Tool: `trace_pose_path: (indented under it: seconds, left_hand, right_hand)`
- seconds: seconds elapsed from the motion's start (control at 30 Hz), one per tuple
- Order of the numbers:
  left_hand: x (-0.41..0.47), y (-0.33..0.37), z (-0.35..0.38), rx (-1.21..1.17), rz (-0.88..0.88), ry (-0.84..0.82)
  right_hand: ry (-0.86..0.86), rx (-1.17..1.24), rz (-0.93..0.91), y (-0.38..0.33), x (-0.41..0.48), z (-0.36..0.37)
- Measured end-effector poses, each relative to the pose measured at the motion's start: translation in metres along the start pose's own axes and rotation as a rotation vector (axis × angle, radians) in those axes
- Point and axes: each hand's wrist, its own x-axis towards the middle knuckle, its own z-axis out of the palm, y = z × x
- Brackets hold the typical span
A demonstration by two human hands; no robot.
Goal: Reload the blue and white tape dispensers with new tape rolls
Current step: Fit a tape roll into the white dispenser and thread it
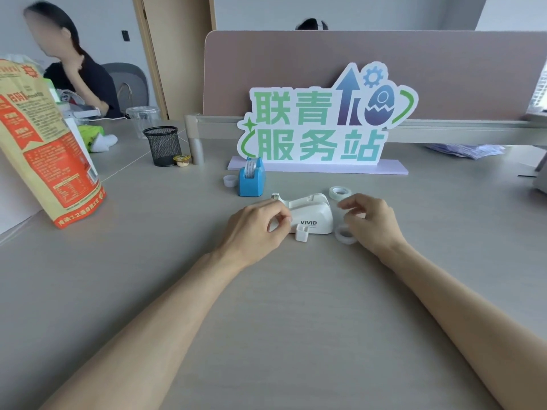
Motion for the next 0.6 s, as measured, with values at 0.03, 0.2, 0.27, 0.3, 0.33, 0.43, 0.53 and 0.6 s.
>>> trace_pose_path:
  seconds: [0.03,0.2,0.27,0.3,0.33,0.43,0.53,0.6]
  left_hand:
    - [0.0,0.001,0.0,0.01,0.0,-0.001]
    - [0.001,0.001,0.001,0.04,0.02,-0.013]
    - [0.001,0.001,0.0,0.055,0.057,-0.023]
    - [0.002,0.0,-0.001,0.068,0.076,-0.026]
    - [0.002,0.0,-0.001,0.081,0.093,-0.029]
    - [0.002,0.001,-0.003,0.106,0.114,-0.042]
    - [0.001,0.001,-0.002,0.123,0.132,-0.026]
    - [0.0,0.002,-0.001,0.143,0.143,-0.034]
  right_hand:
    - [0.006,-0.026,-0.01,0.003,0.006,0.001]
    - [-0.089,-0.215,0.006,0.013,0.04,0.012]
    - [-0.117,-0.163,0.099,0.011,0.044,0.012]
    - [-0.119,-0.14,0.123,0.011,0.045,0.012]
    - [-0.119,-0.14,0.127,0.011,0.045,0.011]
    - [-0.077,-0.151,0.088,0.015,0.044,0.01]
    - [-0.021,-0.068,0.095,0.017,0.042,0.008]
    - [-0.012,-0.08,0.105,0.016,0.04,0.008]
